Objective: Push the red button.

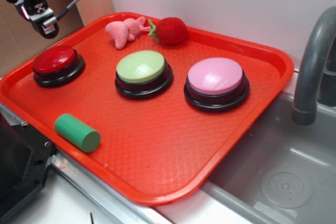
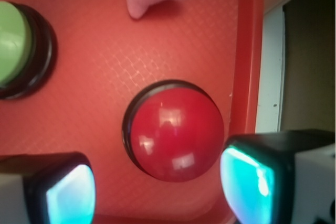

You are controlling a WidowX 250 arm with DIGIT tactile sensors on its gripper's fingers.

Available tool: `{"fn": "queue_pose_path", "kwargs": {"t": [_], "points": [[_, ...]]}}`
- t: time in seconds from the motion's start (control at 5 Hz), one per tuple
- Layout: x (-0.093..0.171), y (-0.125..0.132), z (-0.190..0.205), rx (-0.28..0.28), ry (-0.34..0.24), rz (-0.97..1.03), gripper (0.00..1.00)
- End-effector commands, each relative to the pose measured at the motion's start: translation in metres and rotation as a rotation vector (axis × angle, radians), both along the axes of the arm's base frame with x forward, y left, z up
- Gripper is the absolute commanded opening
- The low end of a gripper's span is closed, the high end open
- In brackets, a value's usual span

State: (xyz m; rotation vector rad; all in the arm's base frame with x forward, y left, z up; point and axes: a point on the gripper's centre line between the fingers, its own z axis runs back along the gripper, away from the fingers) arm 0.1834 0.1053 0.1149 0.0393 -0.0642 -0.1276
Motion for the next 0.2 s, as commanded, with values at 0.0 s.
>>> {"fn": "queue_pose_path", "kwargs": {"t": [0.0], "points": [[0.0079, -0.0020, 0.0326, 0.030, -0.092, 0.000, 1.00]]}}
